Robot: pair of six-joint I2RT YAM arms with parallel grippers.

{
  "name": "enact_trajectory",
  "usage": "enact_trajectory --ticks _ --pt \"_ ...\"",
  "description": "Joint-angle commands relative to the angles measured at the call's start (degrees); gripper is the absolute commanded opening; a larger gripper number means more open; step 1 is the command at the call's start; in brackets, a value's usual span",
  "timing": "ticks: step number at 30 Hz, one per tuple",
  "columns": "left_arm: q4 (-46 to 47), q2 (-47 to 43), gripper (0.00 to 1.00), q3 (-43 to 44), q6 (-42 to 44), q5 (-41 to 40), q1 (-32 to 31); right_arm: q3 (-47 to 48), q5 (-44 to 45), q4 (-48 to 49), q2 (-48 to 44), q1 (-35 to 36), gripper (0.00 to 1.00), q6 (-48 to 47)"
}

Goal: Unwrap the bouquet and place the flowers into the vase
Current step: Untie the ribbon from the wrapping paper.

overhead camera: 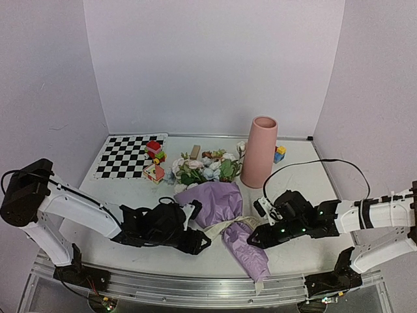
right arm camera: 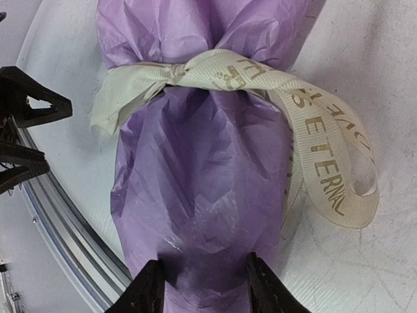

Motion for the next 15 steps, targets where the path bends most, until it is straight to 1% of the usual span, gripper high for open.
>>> enact_trajectory --ticks 1,4,5,7,8,12,15 --pt "-11.08 3.35 0.62 5.84 2.75 -10.04 -1.14 2.38 3.95 -3.05 1.91 0.35 0.34 -0.22" --pt "-13.36 4.08 0.61 7.05 1.86 -12.64 -1.22 3.91 6.98 -4.21 2.84 0.37 0.26 -0.19" --pt "-13.58 4.02 0.61 7.07 1.75 -12.99 -1.23 4.41 7.95 -4.57 2.93 0.36 0.24 -0.19" --pt "-13.72 3.79 0.61 7.09 1.66 -13.3 -1.23 5.29 10.11 -5.3 2.85 0.39 0.16 -0.33" --pt "-13.78 3.75 0.61 7.14 1.64 -13.3 -1.19 5.82 10.54 -5.5 2.63 0.35 0.14 -0.48" --pt "-13.96 4.71 0.6 7.83 1.88 -12.83 -1.25 7.71 11.96 -5.59 2.83 0.34 0.16 -2.18" --pt "-14.05 5.88 0.55 8.54 2.19 -12.63 -1.24 8.69 11.71 -5.65 3.87 0.39 0.18 -3.03"
